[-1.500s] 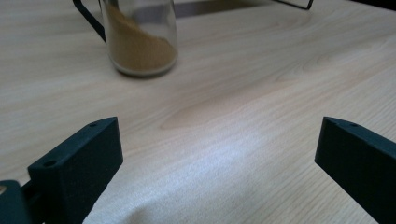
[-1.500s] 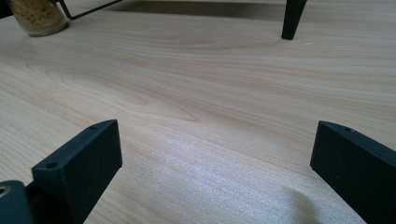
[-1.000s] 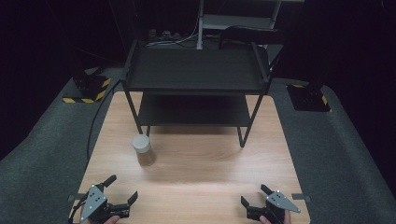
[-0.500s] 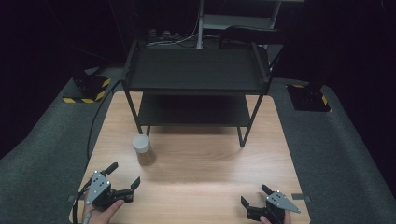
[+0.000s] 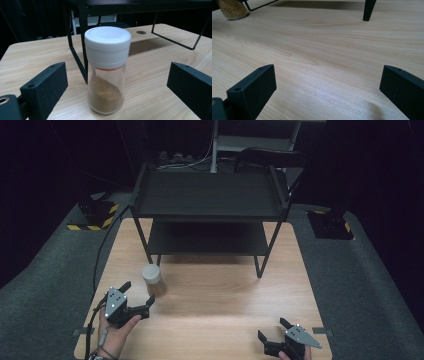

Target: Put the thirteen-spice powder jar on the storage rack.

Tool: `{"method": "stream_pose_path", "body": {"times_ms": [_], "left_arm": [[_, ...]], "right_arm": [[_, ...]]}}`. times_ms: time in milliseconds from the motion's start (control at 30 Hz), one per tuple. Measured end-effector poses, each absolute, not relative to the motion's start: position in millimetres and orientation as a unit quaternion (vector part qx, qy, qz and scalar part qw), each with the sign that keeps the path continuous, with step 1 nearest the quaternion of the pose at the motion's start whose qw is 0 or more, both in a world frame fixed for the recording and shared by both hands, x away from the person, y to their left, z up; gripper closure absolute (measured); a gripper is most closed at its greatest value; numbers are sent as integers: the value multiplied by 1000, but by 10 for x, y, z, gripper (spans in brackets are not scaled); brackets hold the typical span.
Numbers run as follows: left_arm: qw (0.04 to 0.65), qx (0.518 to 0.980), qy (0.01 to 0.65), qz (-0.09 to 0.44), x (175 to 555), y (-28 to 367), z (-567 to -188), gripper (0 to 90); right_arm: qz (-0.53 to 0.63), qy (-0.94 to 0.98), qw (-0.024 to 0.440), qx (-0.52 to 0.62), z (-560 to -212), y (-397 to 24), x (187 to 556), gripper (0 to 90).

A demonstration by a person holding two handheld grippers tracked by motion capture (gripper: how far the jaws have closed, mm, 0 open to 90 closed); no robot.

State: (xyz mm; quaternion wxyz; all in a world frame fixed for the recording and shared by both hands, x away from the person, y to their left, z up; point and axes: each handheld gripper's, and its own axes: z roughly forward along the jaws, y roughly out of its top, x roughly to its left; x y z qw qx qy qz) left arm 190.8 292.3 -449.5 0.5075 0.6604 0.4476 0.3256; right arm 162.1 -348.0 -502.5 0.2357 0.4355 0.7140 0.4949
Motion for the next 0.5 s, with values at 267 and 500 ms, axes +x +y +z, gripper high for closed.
{"method": "stream_pose_path", "body": {"times_ms": [267,500], "left_arm": [[487,659,469,330,2152,2772,-4471,60],[487,651,483,325,2316,2640,-4459,117]], "right_arm": [[496,713,236,435,-5027,-3483,1619,2],[498,712,235,435,-5032,-3495,1617,2]]}}
